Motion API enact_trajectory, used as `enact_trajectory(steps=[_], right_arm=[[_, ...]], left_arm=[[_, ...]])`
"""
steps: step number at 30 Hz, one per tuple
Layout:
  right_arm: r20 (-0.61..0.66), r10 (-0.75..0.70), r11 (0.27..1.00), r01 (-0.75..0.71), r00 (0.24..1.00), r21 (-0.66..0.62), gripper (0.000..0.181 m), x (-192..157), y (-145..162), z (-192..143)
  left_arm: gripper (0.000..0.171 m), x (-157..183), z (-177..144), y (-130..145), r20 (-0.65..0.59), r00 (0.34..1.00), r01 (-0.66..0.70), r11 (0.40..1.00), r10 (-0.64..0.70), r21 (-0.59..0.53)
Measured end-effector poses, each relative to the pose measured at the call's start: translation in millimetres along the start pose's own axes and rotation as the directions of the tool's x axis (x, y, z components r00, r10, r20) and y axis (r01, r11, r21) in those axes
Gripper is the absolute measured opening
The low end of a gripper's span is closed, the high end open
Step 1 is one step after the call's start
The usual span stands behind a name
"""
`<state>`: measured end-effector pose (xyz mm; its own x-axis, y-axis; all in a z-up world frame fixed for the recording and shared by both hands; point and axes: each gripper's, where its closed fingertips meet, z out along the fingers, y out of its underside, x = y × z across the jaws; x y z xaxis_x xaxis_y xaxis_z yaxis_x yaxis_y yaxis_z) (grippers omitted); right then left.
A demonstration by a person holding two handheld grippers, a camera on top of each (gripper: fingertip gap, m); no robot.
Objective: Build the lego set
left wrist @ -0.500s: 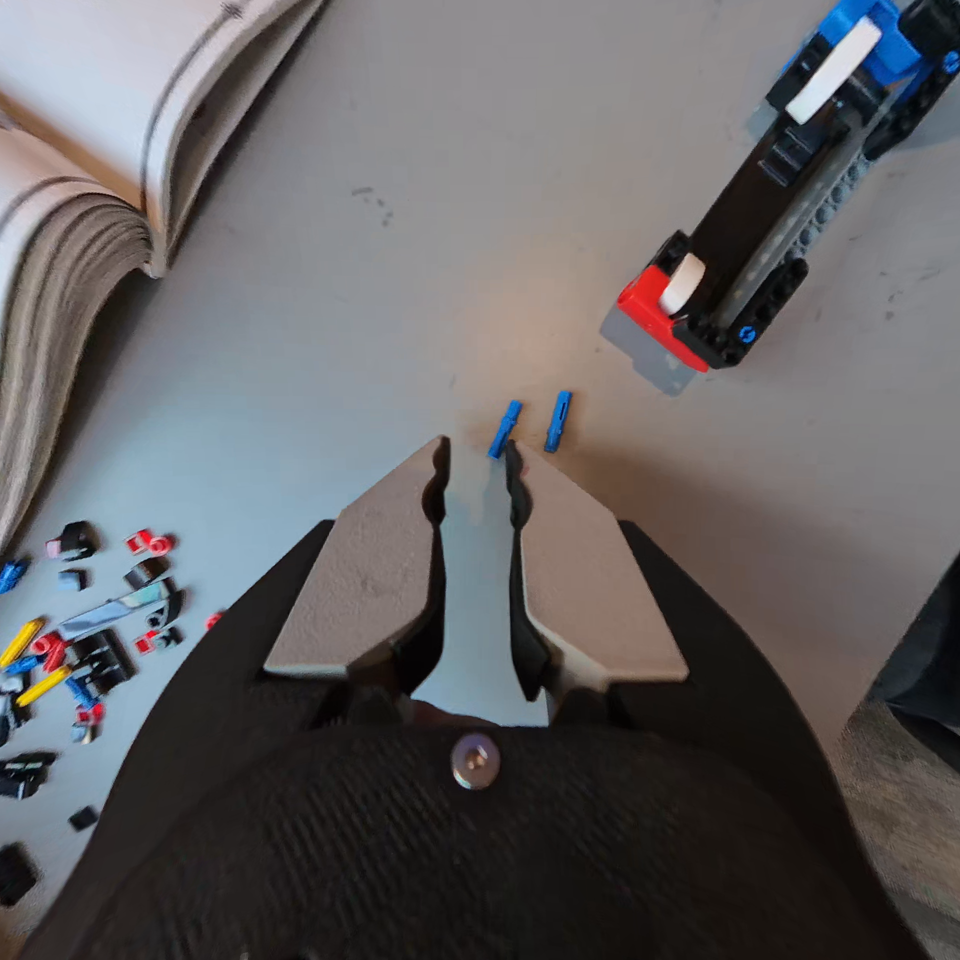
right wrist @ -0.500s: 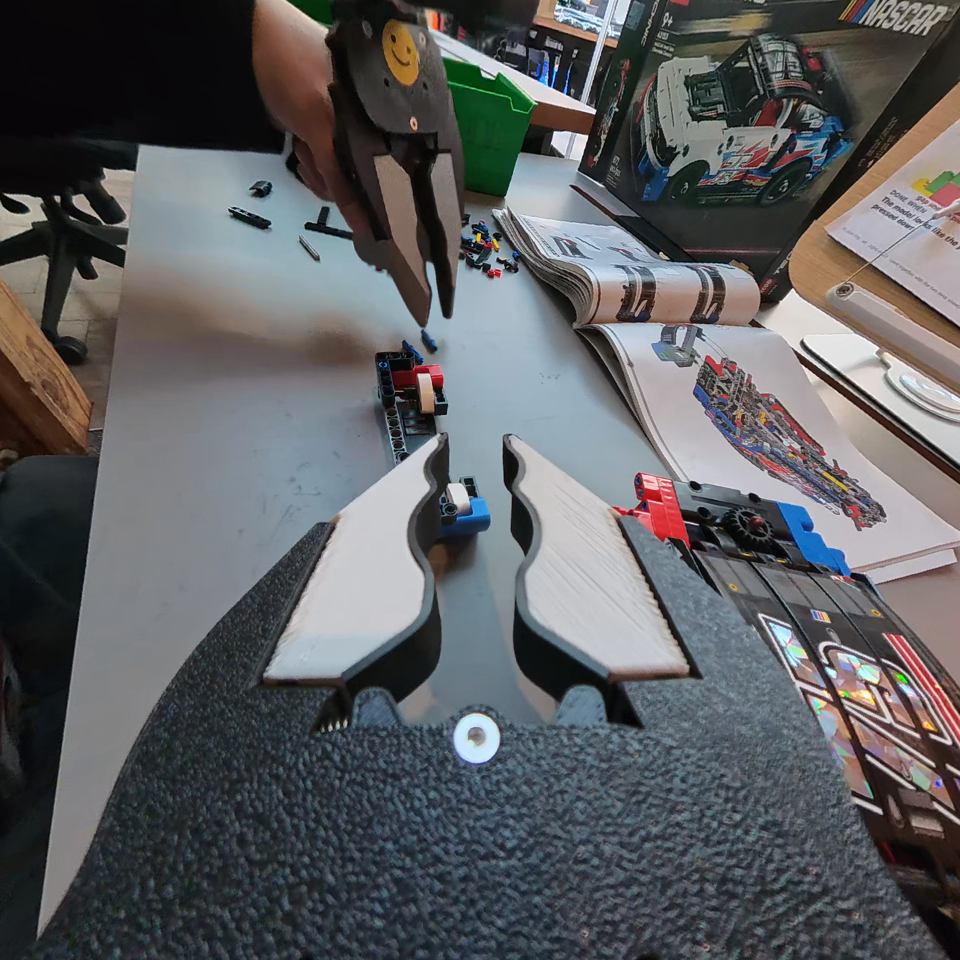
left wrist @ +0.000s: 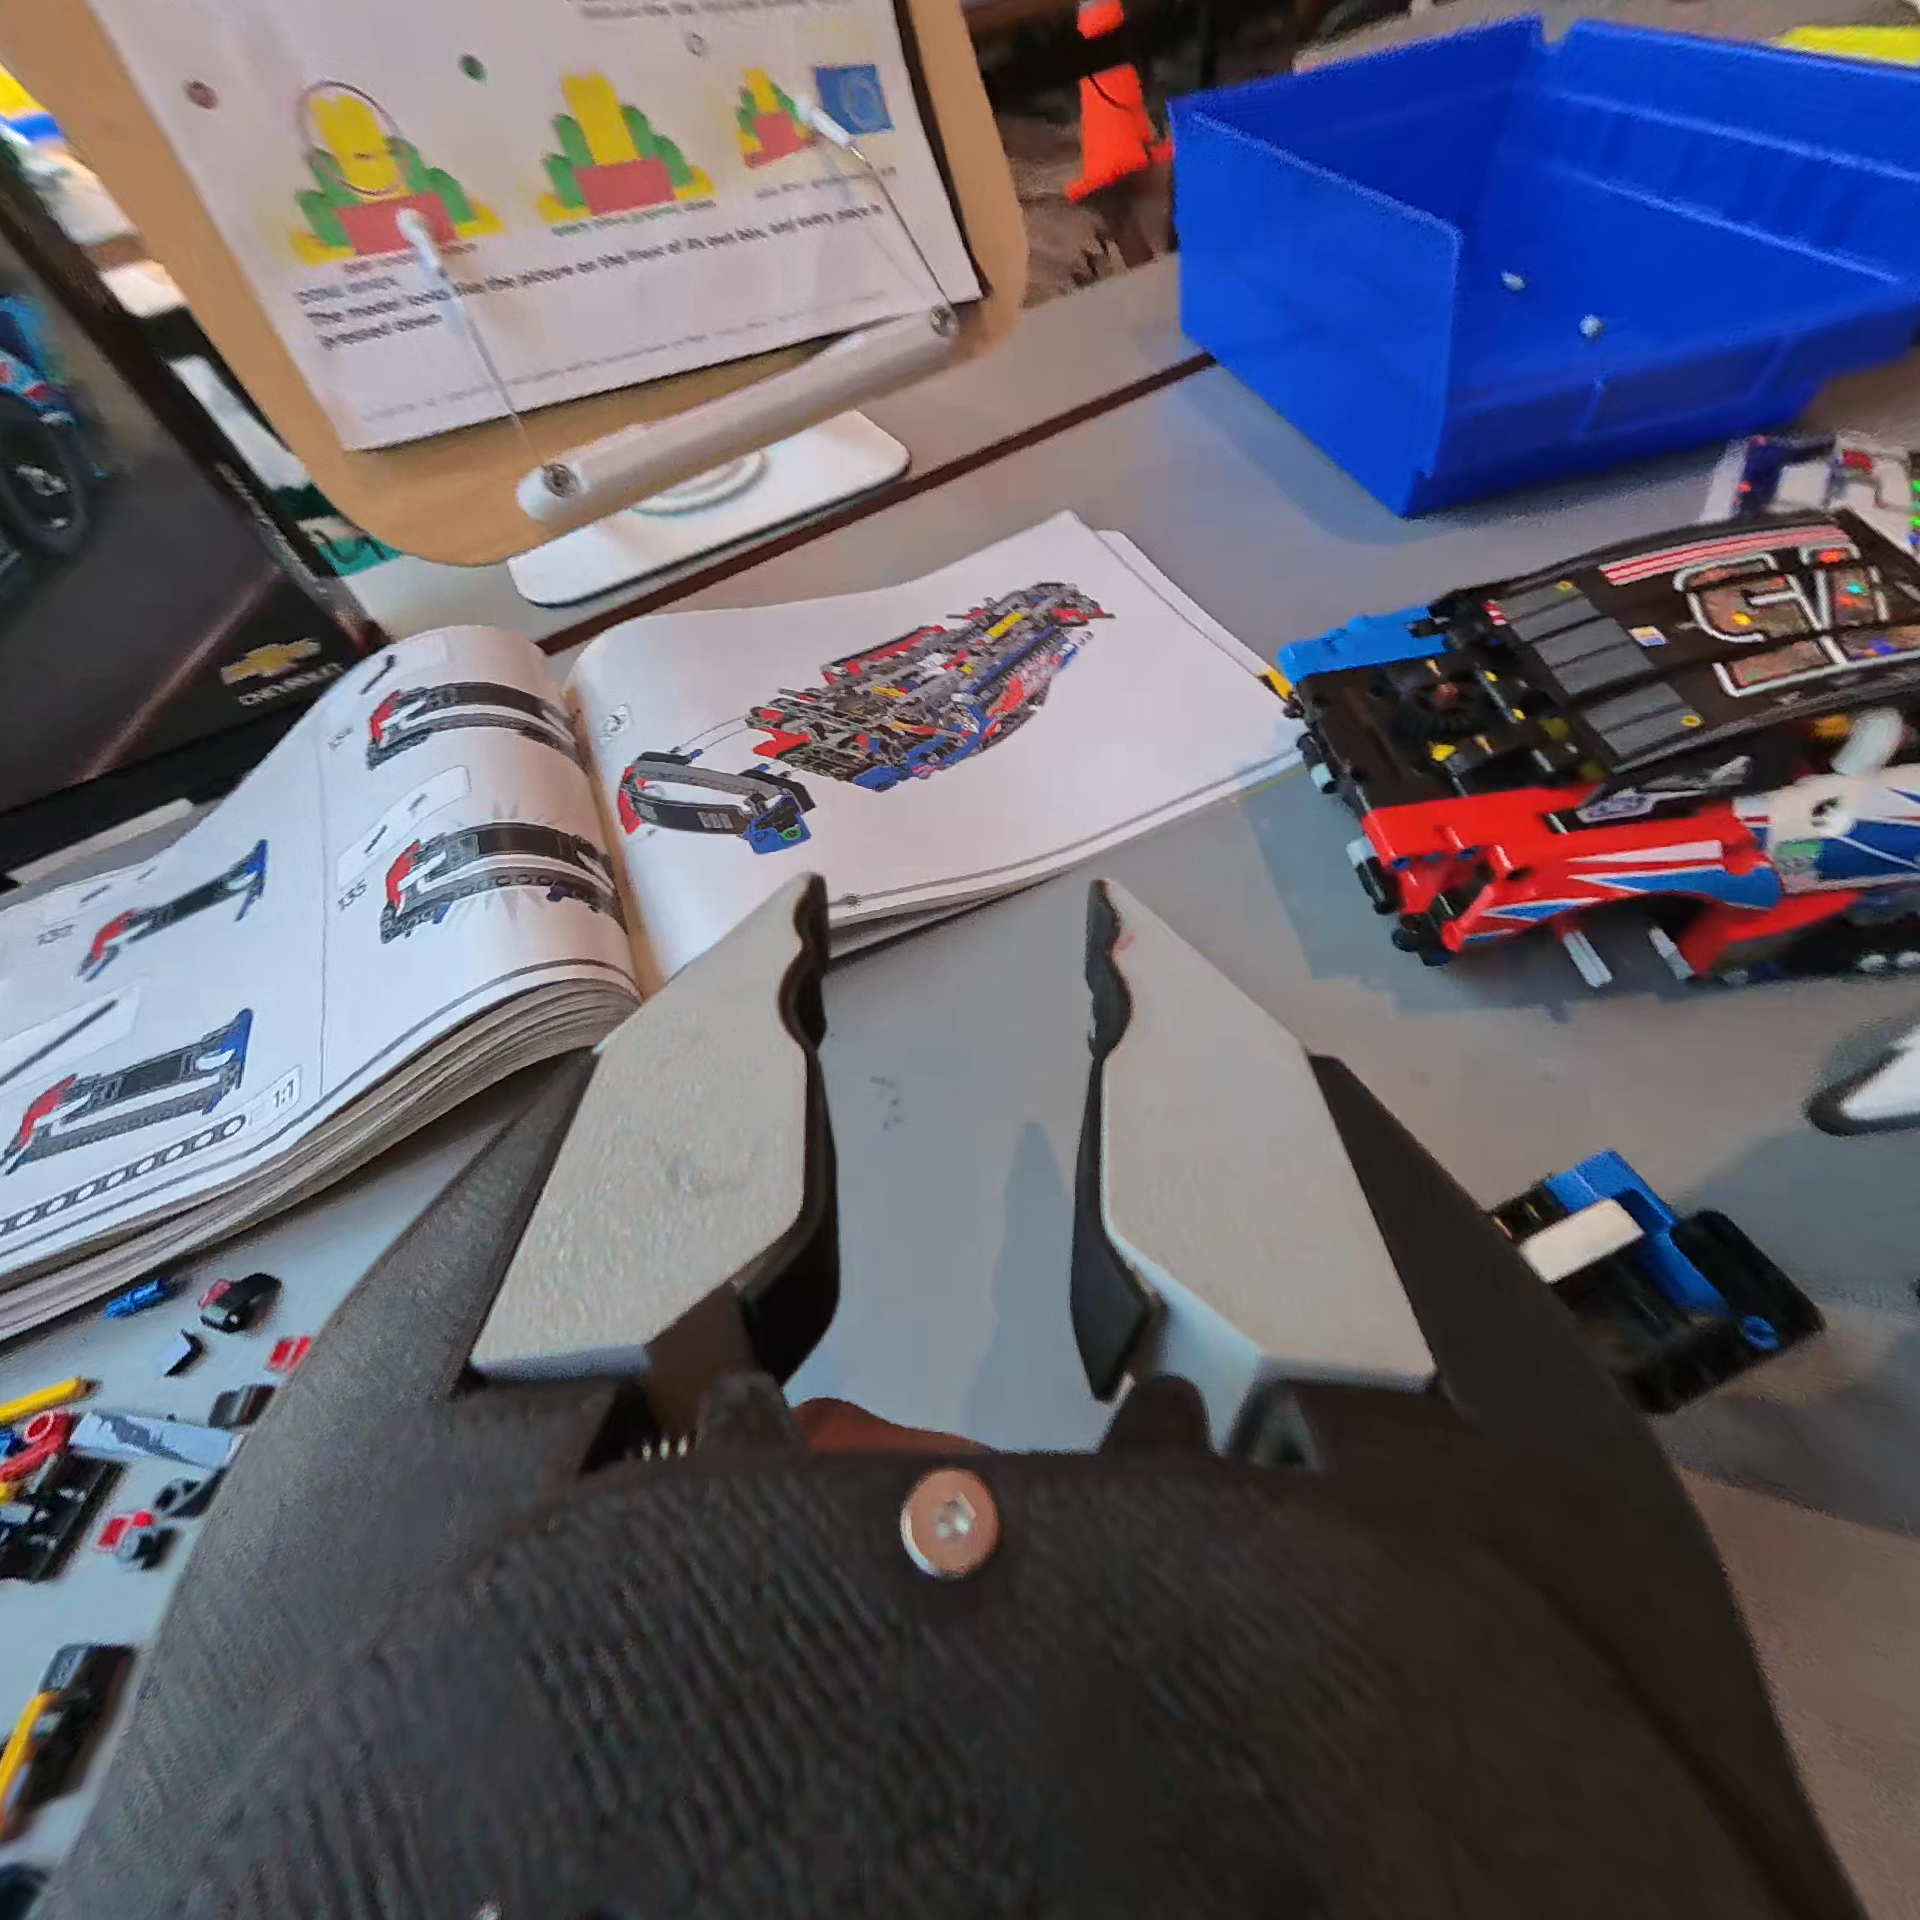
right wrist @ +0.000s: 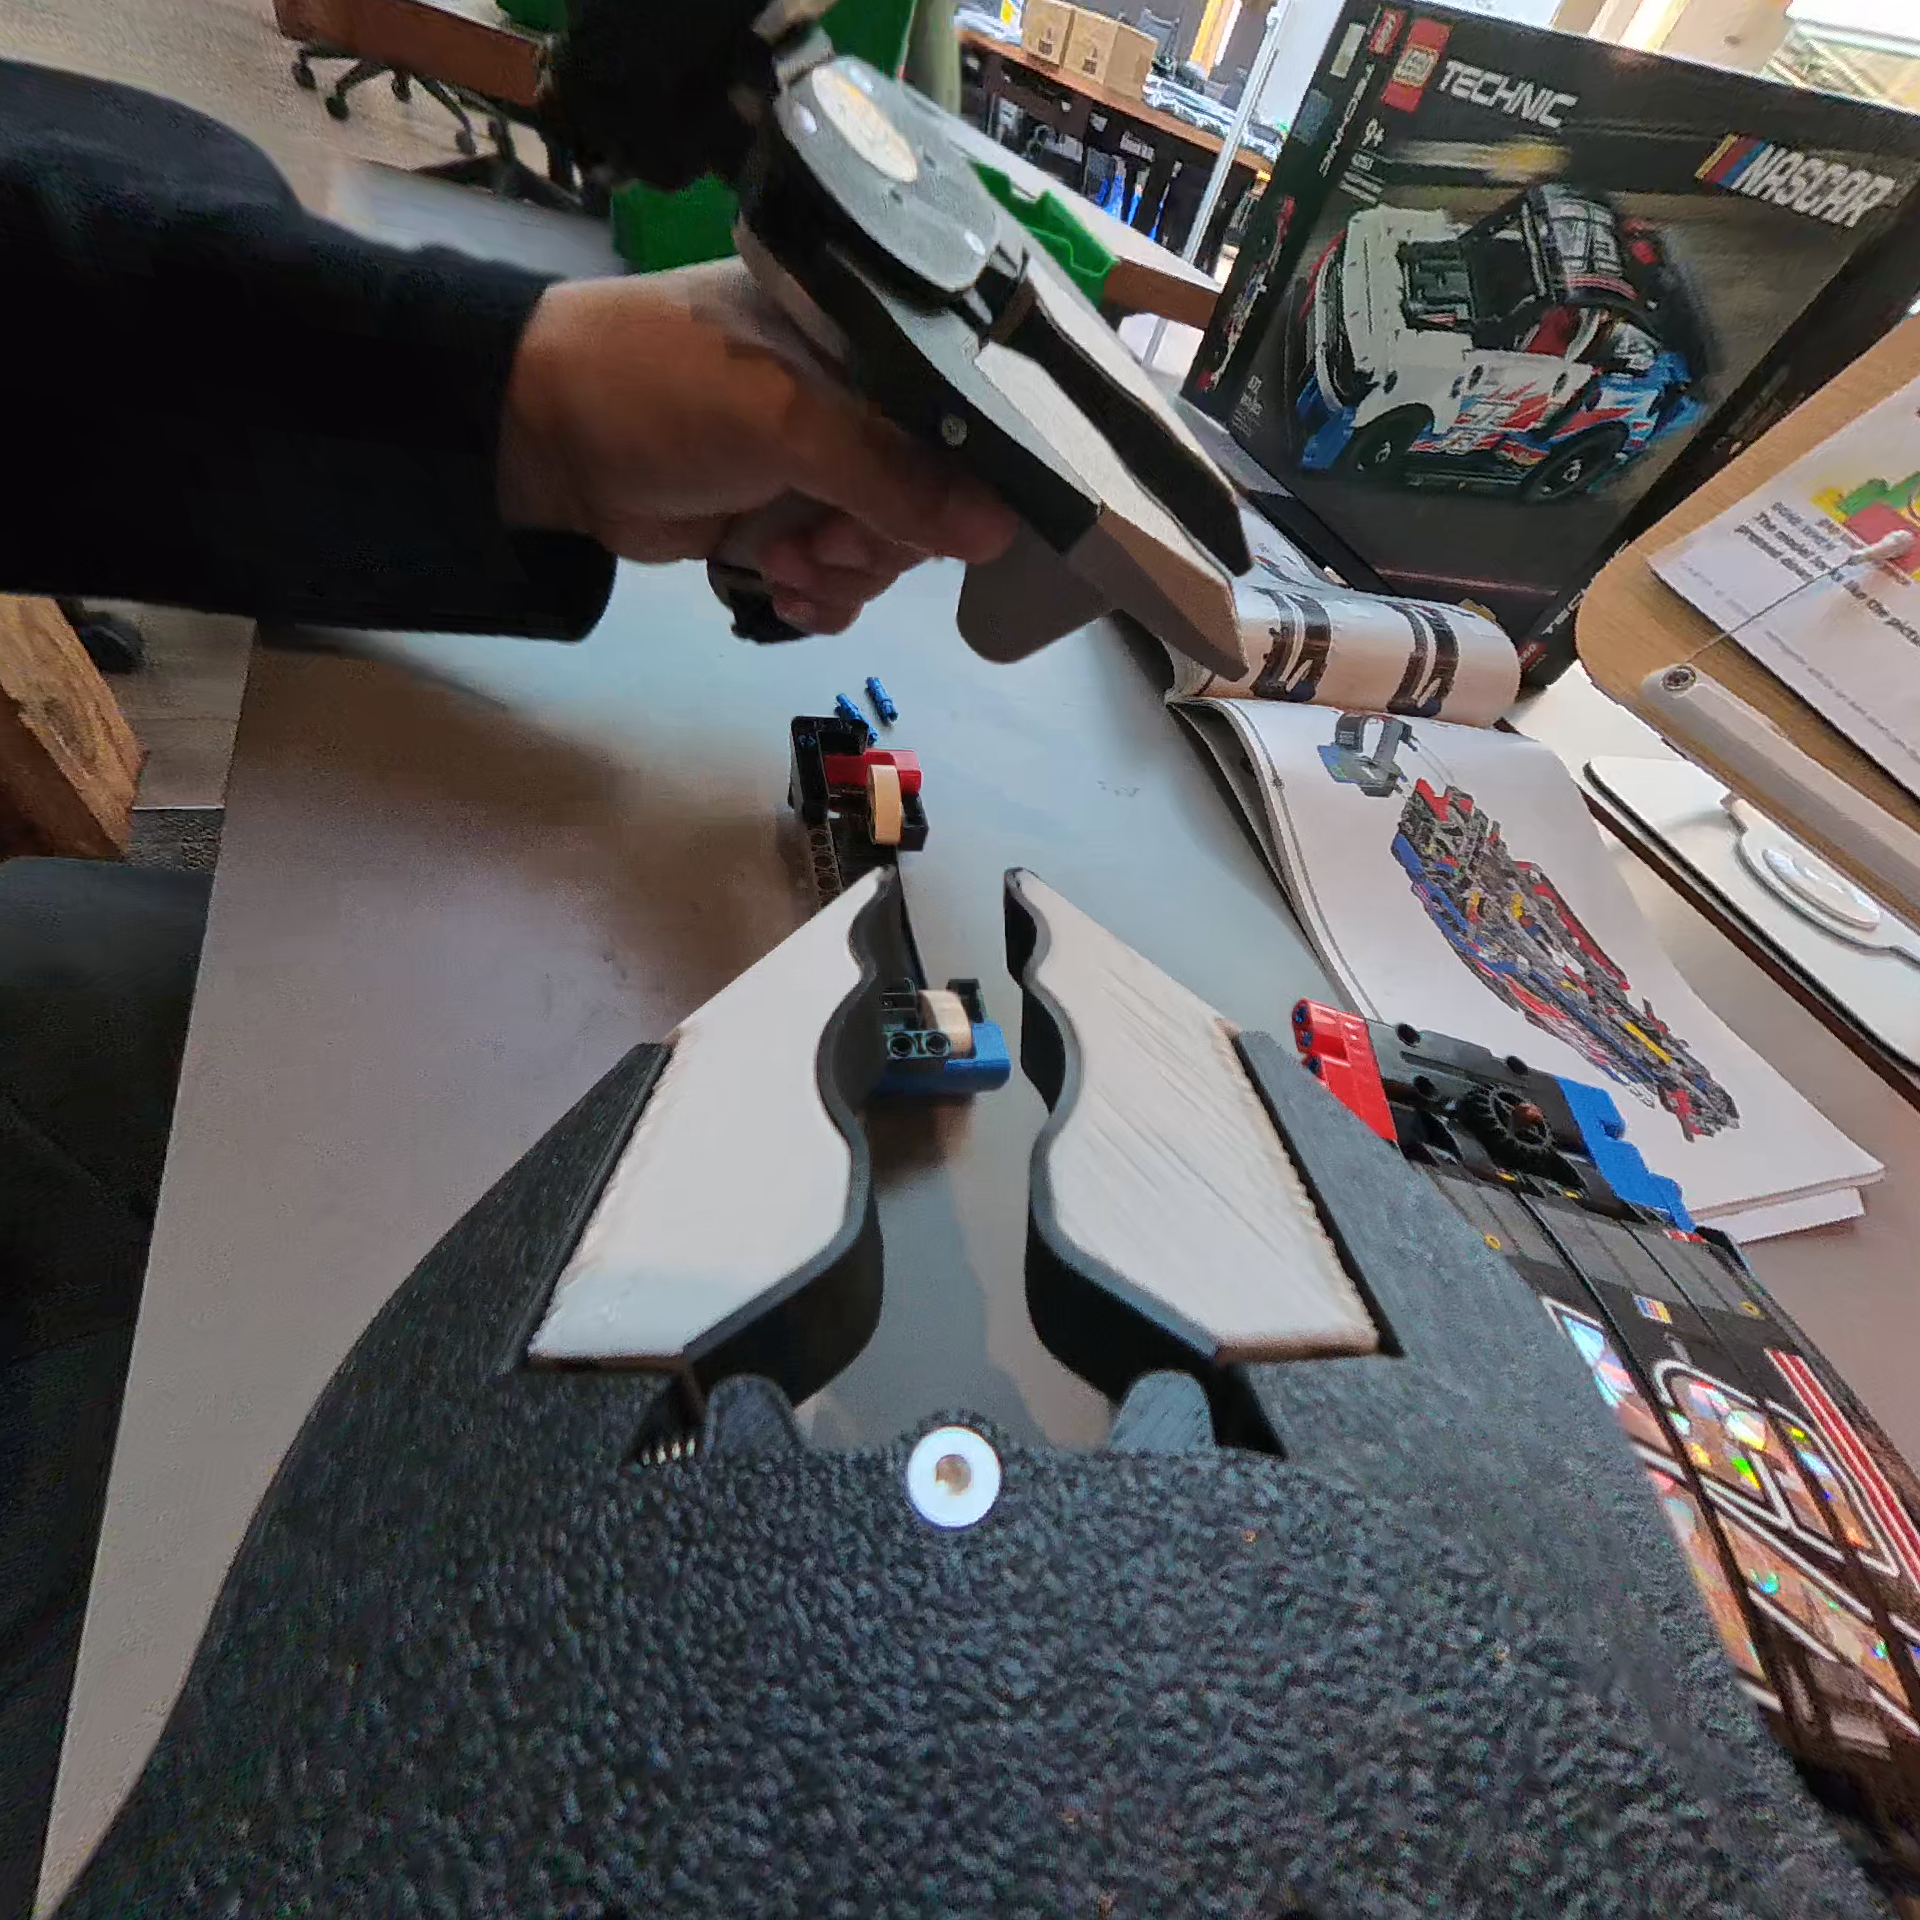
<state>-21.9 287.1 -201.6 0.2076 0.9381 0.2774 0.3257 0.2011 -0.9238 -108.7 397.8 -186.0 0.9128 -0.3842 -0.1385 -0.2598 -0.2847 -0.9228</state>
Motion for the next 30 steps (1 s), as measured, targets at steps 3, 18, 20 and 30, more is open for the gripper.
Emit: enact_trajectory(steps=[3, 18, 20, 30], right_arm=[[0.01, 0.004, 1.0, -0.004, 1.0, 0.001, 0.021, -0.8, -0.3, 2.6], [-0.066, -0.025, 0.997, 0.02, 0.997, -0.079, 0.026, 8.0, 10.4, 11.2], [-0.082, -0.029, 0.996, 0.021, 0.996, -0.091, 0.026, 10.7, 12.1, 11.9], [-0.042, -0.091, 0.987, 0.085, 0.995, -0.136, 0.011, 4.6, 18.9, 16.2]], left_arm=[[0.044, -9.6, -14.8, -3.4, 0.097, 0.995, -0.023, 0.99, 0.009, 0.14], [0.031, -7.7, -36.8, -10.1, 0.175, 0.977, -0.169, 0.941, 0.121, 0.292], [0.032, -5.3, -34.4, -7.1, 0.177, 0.975, -0.181, 0.947, 0.137, 0.266], [0.034, -0.1, -26.6, 9.3, 0.153, 0.982, -0.137, 0.979, 0.114, 0.149]])
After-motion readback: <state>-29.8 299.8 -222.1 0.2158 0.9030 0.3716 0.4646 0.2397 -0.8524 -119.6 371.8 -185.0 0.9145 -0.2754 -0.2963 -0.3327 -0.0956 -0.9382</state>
